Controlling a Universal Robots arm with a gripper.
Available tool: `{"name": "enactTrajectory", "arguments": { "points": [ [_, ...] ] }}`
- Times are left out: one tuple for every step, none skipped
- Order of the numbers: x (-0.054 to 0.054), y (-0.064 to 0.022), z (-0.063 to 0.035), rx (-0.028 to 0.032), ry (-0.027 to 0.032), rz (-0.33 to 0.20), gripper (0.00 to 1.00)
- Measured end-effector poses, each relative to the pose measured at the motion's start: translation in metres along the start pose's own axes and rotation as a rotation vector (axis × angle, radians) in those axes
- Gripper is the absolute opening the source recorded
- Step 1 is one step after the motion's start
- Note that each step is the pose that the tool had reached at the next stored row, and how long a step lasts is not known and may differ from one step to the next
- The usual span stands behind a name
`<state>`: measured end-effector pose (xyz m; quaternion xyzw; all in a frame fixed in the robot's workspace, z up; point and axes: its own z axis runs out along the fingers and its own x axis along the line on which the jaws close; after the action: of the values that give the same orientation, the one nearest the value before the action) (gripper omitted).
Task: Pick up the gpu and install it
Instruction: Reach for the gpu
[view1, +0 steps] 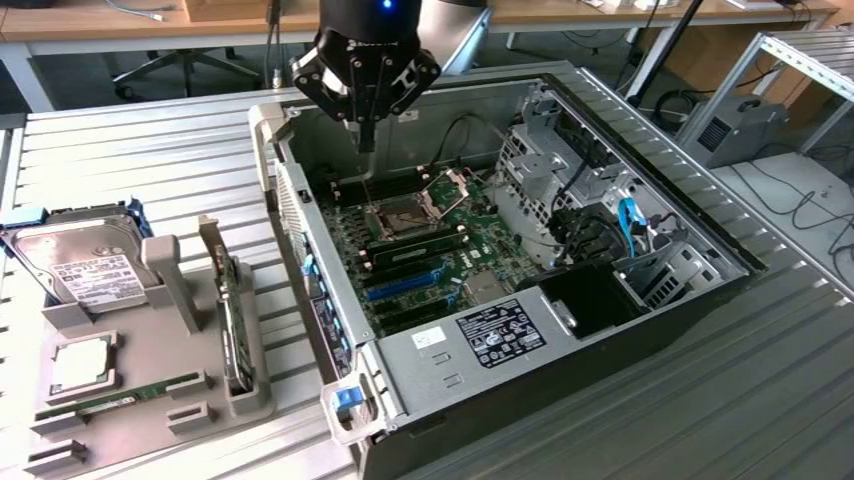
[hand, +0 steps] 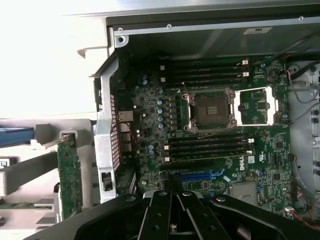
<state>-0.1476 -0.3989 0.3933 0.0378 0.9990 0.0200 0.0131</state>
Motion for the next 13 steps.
{"name": "enactTrajectory", "arguments": {
  "points": [
    [0.0004,0.0000,0.0000,0.0001,0.0000,0.000,0.11],
    [0.0009,-0.0001,0.0000,0.0002,0.0000,0.000,0.11],
    [0.0015,-0.0001,0.0000,0.0003,-0.0001,0.000,0.11],
    [0.0021,-0.0002,-0.0001,0.0006,0.0000,0.000,0.11],
    [0.0028,-0.0002,-0.0001,0.0007,0.0000,0.000,0.11],
    [0.0033,-0.0002,-0.0001,0.0009,0.0000,0.000,0.11],
    [0.0039,-0.0003,-0.0001,0.0010,-0.0001,0.000,0.11],
    [0.0043,-0.0003,-0.0001,0.0012,-0.0001,0.000,0.11],
    [0.0048,-0.0003,-0.0001,0.0013,-0.0001,0.000,0.11],
    [0.0052,-0.0004,-0.0002,0.0015,-0.0001,0.000,0.11],
    [0.0057,-0.0004,-0.0002,0.0015,-0.0001,0.000,0.11],
    [0.0062,-0.0005,-0.0002,0.0016,-0.0001,0.000,0.11],
    [0.0068,-0.0005,-0.0002,0.0016,-0.0002,0.000,0.11]
  ]
}}
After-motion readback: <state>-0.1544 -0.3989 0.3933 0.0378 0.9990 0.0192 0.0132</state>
